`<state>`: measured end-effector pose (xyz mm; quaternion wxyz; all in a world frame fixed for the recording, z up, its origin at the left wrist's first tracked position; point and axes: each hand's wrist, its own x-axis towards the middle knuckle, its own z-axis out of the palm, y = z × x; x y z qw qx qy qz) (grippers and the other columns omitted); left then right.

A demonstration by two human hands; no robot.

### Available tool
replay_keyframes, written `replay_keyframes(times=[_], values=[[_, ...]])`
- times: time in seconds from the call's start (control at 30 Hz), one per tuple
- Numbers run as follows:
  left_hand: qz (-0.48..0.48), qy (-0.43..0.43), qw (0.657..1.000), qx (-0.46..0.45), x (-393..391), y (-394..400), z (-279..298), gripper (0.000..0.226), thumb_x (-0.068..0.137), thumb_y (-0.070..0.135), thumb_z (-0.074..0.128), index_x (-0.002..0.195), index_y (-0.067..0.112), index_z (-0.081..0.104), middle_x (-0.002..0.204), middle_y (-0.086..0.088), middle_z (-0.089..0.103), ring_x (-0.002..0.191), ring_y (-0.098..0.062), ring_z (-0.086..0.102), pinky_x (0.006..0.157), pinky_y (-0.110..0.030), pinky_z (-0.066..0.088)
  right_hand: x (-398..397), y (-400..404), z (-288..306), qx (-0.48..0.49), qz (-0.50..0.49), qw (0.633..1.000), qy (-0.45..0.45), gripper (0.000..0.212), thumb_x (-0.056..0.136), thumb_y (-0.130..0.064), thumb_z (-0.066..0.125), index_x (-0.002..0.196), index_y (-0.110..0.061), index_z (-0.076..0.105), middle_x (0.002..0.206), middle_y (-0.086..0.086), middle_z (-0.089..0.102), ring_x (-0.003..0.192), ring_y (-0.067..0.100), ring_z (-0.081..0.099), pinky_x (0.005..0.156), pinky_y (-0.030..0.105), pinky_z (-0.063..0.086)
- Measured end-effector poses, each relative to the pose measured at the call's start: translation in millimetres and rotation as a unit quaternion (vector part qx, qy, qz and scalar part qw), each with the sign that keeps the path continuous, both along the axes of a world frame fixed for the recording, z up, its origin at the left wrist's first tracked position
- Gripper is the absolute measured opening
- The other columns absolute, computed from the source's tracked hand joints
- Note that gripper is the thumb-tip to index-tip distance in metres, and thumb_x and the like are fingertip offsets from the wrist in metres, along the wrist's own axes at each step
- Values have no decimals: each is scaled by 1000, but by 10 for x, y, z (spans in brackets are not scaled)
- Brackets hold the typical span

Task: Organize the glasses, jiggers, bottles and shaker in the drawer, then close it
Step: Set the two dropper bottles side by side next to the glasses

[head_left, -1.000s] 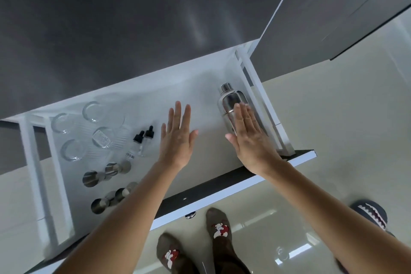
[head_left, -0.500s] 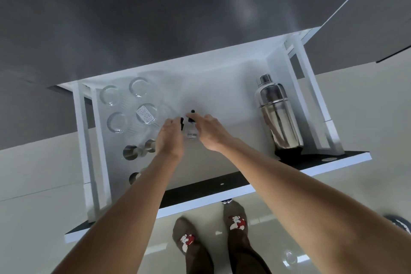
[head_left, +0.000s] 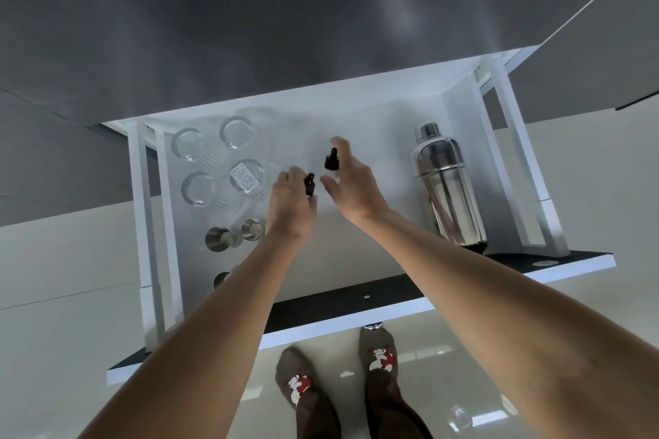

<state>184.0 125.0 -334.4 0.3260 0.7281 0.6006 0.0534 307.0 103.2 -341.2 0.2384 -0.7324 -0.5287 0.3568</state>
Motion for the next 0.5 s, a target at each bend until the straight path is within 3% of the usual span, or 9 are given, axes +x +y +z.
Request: replay_keyframes(times=[0.1, 0.23, 0.4, 0.5], values=[[50, -79, 994, 56, 96, 89, 84, 25, 80, 0, 67, 100, 1, 51, 92, -15, 64, 82, -31, 61, 73, -43, 51, 56, 99, -1, 24, -35, 999, -10, 55, 88, -13, 59, 135, -12, 32, 113, 8, 61, 84, 25, 58, 77, 34, 47], [79, -71, 992, 72, 161, 192, 105, 30, 77, -3, 70, 99, 4, 51, 88, -12, 68, 77, -30, 62, 70, -41, 53, 131, 128, -55, 45, -18, 998, -36, 22, 84, -9, 64, 105, -8, 57, 106, 10, 63, 89, 28, 63, 77, 31, 48], [95, -54, 993, 53, 191, 274, 98, 32, 77, -8, 67, 101, 5, 51, 87, -12, 67, 77, -29, 62, 70, -39, 52, 173, 145, -82, 46, 1, 998, -47, 23, 81, -7, 68, 102, -9, 58, 100, 9, 66, 85, 30, 63, 77, 40, 53], [101, -46, 993, 31, 198, 286, 120, 34, 78, -12, 63, 105, 4, 50, 86, -10, 63, 61, -15, 56, 57, -15, 43, 188, 185, -76, 28, 8, 998, -46, 29, 82, -10, 69, 108, -8, 58, 103, 13, 66, 88, 33, 64, 79, 42, 53]])
